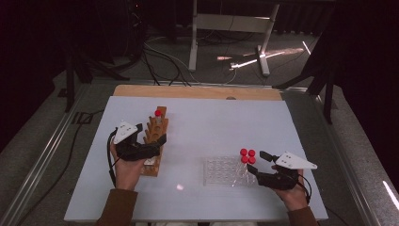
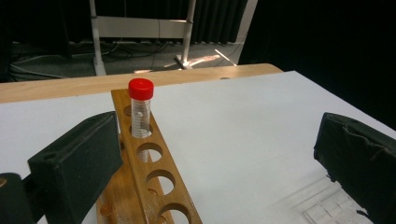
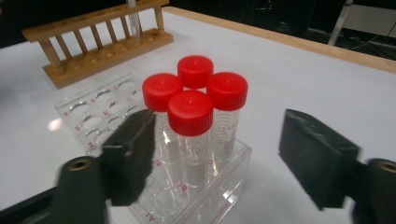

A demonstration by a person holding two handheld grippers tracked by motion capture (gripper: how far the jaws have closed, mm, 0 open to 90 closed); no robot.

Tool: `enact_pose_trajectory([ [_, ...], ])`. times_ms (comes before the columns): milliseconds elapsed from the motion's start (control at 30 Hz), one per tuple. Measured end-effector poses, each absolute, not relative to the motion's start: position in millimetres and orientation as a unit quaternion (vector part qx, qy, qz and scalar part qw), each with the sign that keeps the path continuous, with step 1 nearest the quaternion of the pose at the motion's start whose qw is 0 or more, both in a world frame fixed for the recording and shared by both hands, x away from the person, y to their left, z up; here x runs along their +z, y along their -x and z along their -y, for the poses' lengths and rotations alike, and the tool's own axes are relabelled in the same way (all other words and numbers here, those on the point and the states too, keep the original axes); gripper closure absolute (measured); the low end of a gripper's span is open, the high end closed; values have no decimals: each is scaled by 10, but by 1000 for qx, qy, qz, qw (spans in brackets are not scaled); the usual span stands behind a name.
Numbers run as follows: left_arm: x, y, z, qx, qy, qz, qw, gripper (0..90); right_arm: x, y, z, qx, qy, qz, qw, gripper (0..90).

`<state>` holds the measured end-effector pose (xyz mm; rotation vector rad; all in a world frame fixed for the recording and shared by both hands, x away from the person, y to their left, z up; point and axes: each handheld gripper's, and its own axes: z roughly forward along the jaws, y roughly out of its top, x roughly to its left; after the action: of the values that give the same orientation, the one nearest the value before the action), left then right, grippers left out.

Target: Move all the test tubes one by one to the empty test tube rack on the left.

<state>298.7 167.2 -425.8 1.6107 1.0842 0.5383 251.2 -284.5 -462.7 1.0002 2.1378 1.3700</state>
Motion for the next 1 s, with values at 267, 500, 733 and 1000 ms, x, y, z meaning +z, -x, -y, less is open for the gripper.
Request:
enact_pose_trajectory([
  [267,-4182,-2942,-1704,221,-664,-451,554,15,-4685,-2509,2823,485,-337,-783,195,597],
  [500,-4135,-2905,-1706,218,-661,-446,563,15,-4707,-2502,2815,480,-327,-791,192,718],
  [733,-4103,-2883,-1705,220,-661,-441,565,15,-4738,-2503,2781,473,-325,-796,195,740],
  [1000,-4097,-2874,-1707,218,-663,-440,565,15,-4730,-2500,2777,472,-324,-796,198,744],
])
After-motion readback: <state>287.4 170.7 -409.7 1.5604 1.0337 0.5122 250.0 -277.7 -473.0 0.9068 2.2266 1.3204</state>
